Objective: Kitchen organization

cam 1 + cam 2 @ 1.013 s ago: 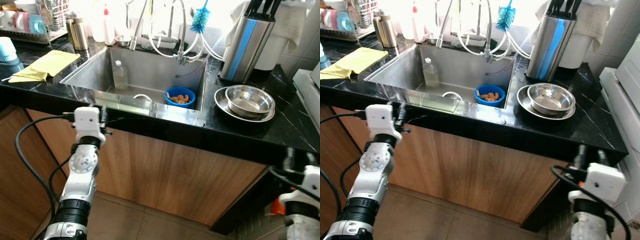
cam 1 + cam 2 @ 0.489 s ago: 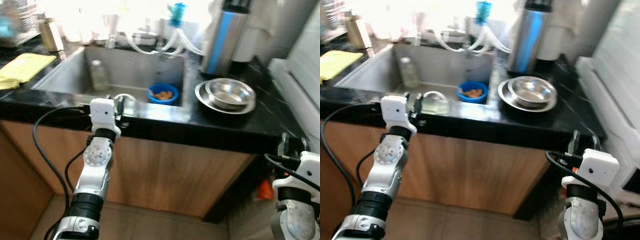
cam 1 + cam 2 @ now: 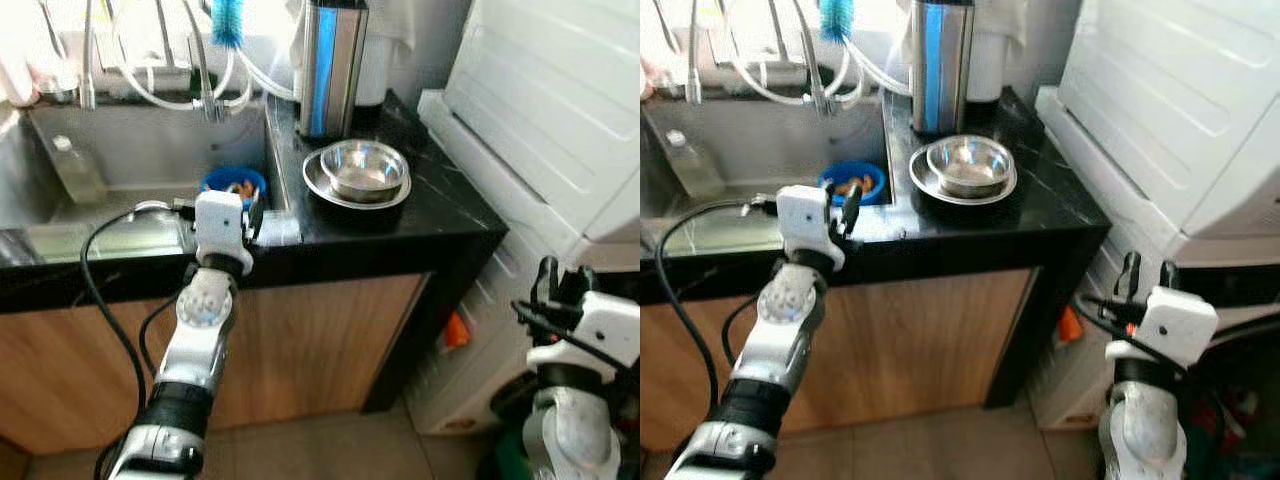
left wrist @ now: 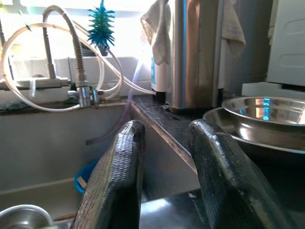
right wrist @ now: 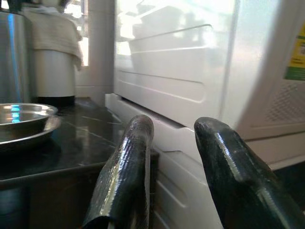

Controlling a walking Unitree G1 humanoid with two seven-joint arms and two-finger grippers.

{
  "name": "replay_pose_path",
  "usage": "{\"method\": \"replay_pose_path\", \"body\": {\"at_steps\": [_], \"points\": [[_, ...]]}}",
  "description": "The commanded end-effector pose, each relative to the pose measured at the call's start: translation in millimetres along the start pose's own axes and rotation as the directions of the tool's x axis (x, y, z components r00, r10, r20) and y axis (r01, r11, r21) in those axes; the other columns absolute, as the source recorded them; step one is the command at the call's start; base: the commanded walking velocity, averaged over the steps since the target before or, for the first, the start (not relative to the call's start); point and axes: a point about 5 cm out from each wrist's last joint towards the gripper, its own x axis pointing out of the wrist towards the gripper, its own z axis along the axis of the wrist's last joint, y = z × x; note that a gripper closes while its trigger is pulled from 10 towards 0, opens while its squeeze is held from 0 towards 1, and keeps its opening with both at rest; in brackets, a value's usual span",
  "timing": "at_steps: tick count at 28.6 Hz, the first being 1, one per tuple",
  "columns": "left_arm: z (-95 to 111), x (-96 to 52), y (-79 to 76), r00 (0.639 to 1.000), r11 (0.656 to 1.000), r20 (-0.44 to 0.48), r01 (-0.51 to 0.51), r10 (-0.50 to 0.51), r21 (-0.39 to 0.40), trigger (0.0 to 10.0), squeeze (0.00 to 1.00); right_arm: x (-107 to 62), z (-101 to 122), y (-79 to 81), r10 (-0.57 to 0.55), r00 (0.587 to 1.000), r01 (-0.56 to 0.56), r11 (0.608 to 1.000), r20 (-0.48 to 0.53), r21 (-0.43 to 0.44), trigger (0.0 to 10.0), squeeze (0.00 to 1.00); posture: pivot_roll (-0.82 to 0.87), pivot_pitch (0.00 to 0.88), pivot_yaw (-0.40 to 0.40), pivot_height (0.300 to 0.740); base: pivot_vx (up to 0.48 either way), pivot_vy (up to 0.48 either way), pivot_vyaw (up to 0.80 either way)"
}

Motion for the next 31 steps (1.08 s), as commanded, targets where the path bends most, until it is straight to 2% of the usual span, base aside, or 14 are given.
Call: {"method": "replay_pose_path", "body": {"at_steps": [1, 8, 12, 31], "points": [[10, 4.7, -2.1, 0.999, 1.0, 0.034, 0.008, -0.008, -0.017, 10.0, 0.0, 2.5, 1, 2.5, 0.004, 1.0, -0.004, 1.0, 0.009, 0.002, 10.0, 0.0, 0.08, 0.05, -0.072, 0.74, 0.0, 0.0, 0.0], [9, 5.1, -2.9, 1.0, 1.0, 0.024, 0.013, -0.013, -0.02, 10.0, 0.0, 4.2, 2, 9.8, 0.024, 1.0, -0.024, 0.999, 0.014, 0.024, 10.0, 0.0, 0.08, 0.046, -0.071, 0.74, 0.0, 0.082, 0.0], [9, 5.6, -2.4, 1.0, 1.0, 0.019, 0.015, -0.015, -0.018, 10.0, 0.0, 5.1, 1, 10.3, 0.026, 1.0, -0.026, 0.999, 0.006, 0.028, 10.0, 0.0, 0.08, 0.045, -0.071, 0.74, 0.0, 0.426, -0.64], [12, 8.4, -6.7, 0.999, 0.999, 0.023, 0.037, -0.037, -0.026, 10.0, 0.0, 6.8, 2, 13.5, 0.028, 0.999, -0.029, 0.998, 0.023, 0.047, 10.0, 0.0, 0.08, 0.049, -0.065, 0.74, 0.0, 0.382, -0.03]]}}
